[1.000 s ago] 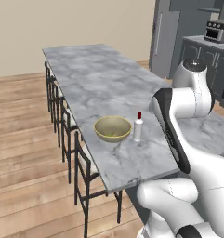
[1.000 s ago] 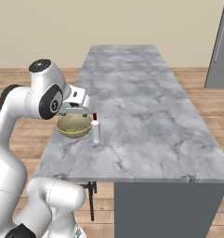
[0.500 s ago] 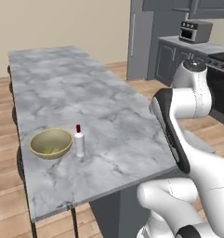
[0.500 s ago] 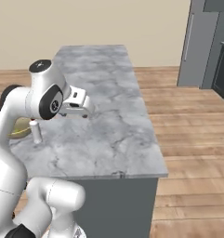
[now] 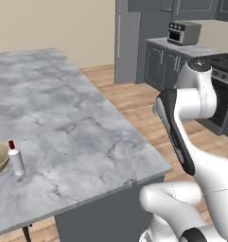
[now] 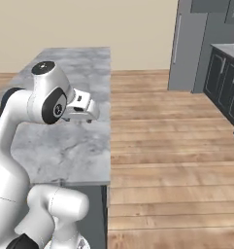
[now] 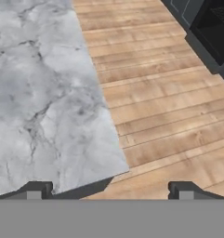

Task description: There is a bowl on the dining counter. Grab a lemon wedge from the fridge and place it in the bowl. Then get the liquor bottle and glass cup from the cabinet and place them next to the bowl.

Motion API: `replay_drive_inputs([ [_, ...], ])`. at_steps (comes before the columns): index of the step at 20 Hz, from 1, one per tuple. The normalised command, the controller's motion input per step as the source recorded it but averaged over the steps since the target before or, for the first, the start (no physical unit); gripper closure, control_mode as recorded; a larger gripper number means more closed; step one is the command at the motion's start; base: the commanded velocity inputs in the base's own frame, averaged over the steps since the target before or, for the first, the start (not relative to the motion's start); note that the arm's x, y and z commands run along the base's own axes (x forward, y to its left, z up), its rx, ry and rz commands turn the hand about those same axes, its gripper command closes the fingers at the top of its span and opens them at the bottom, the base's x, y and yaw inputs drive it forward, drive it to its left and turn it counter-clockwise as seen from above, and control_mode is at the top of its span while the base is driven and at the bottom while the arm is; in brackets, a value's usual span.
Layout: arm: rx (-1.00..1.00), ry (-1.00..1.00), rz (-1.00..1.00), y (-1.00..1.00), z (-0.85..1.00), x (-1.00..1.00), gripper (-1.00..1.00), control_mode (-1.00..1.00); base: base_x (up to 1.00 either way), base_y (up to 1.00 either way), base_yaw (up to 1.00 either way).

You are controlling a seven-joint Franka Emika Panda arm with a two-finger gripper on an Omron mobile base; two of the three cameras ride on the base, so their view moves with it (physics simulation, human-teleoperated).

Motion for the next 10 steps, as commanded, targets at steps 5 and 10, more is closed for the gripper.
replay_drive_inputs([
  [5,0.0,0.0,0.0,0.0,0.0,0.0,-1.0,1.0,0.01,-1.0,0.0],
  [10,0.0,0.0,0.0,0.0,0.0,0.0,-1.0,1.0,0.15,-1.0,0.07],
])
